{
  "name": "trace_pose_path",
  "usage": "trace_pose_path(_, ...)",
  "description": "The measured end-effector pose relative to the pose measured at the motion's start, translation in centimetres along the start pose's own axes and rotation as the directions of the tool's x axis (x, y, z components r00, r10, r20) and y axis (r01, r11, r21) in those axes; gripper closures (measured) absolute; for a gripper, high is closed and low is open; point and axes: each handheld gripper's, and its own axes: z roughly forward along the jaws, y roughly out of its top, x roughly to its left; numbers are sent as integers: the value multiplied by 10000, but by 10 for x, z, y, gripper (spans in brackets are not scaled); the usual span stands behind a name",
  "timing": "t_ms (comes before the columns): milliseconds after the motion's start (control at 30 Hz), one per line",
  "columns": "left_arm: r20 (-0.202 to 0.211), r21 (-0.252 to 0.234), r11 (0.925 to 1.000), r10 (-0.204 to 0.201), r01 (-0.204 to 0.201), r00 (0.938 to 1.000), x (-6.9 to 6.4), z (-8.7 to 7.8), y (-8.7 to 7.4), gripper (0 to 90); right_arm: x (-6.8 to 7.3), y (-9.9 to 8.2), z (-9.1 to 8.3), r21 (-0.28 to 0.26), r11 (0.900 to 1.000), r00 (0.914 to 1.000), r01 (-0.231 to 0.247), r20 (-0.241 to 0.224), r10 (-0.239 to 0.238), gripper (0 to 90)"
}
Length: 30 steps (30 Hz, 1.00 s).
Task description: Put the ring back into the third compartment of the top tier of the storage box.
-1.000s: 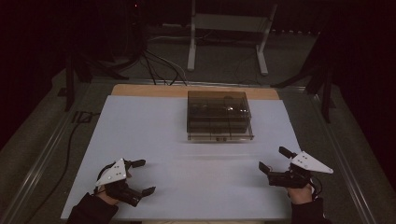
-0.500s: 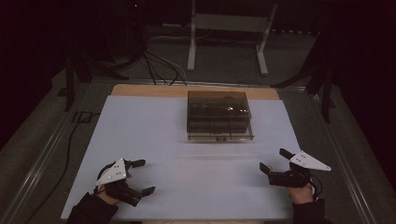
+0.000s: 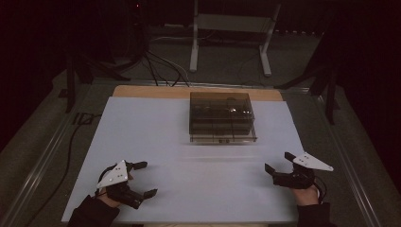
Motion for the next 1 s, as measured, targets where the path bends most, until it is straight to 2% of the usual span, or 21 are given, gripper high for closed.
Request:
trace_pose_path(33, -7, 37, 10000, -4, 4, 10000, 0, 0, 0, 7, 0, 0, 0, 57, 10000, 10000, -33, -80, 33, 74)
trace_pose_path(100, -14, 1, 10000, 11, -11, 10000, 0, 0, 0, 7, 0, 1, -2, 131, 9999, 9999, -26, 116, 25, 112)
trace_pose_path(200, -7, 33, 10000, -5, 5, 10000, 0, 0, 0, 7, -2, 0, -3, 278, 9996, 9999, -50, 113, 47, 151)
trace_pose_path(433, -11, 64, 10000, 32, -32, 10000, 0, 0, 0, 7, -3, -3, -2, 938, 9955, 9999, 109, 116, -120, 260)
trace_pose_path(533, -1, -1, 10000, 35, -35, 10000, 0, 0, 0, 7, -4, -5, -2, 1241, 9922, 9997, 66, 237, -96, 338)
trace_pose_path(700, -10, -30, 10000, 31, -32, 10000, 0, 0, 0, 7, -6, -7, 0, 1640, 9864, 9971, -129, 765, 3, 460)
trace_pose_path(733, -10, -30, 10000, 31, -32, 10000, 0, 0, 0, 7, -6, -7, 0, 1640, 9864, 9971, -129, 765, 3, 460)
trace_pose_path(767, 2, 22, 10000, 33, -33, 10000, 0, 0, 0, 7, -7, -8, 1, 1811, 9833, 9955, -169, 943, -2, 521)
trace_pose_path(800, 2, 22, 10000, 33, -33, 10000, 0, 0, 0, 7, -7, -8, 1, 1811, 9833, 9955, -169, 943, -2, 521)
trace_pose_path(1000, 2, 75, 9999, 71, -71, 10000, 0, 1, 0, 7, -7, -13, 8, 2512, 9675, 9926, -280, 1216, -28, 661)
